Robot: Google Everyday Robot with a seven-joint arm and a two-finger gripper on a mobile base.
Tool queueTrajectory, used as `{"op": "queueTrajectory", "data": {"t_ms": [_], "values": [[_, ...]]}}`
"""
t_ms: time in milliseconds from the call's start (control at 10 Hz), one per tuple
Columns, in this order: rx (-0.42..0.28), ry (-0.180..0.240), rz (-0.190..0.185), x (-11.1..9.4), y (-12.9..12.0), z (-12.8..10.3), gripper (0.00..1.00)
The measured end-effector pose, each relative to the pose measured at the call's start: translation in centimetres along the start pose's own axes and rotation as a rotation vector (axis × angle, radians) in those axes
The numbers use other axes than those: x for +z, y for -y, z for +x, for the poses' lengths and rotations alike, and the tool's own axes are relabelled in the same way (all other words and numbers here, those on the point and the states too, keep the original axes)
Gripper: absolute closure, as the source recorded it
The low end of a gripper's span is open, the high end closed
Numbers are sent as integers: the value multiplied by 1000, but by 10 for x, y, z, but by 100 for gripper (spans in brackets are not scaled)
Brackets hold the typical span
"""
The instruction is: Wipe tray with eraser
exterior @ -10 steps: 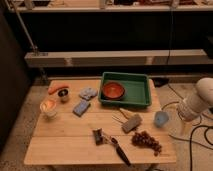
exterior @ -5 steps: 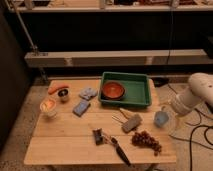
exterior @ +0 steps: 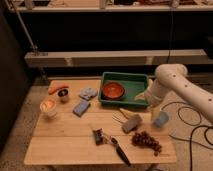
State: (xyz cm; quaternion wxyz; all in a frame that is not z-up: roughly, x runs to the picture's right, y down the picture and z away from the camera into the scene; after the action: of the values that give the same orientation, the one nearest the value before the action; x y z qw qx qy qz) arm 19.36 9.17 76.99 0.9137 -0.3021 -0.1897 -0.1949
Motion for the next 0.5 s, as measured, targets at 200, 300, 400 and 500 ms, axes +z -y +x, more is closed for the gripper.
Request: {"op": "queueTrajectory", "data": {"t_ms": [200, 300, 400, 500], "values": [[-29, 2, -14, 4, 14, -13, 20], [-27, 1, -15, 4, 12, -12, 20], [-23, 1, -18, 3, 10, -10, 20], [-25, 2, -20, 4, 10, -11, 20]]}}
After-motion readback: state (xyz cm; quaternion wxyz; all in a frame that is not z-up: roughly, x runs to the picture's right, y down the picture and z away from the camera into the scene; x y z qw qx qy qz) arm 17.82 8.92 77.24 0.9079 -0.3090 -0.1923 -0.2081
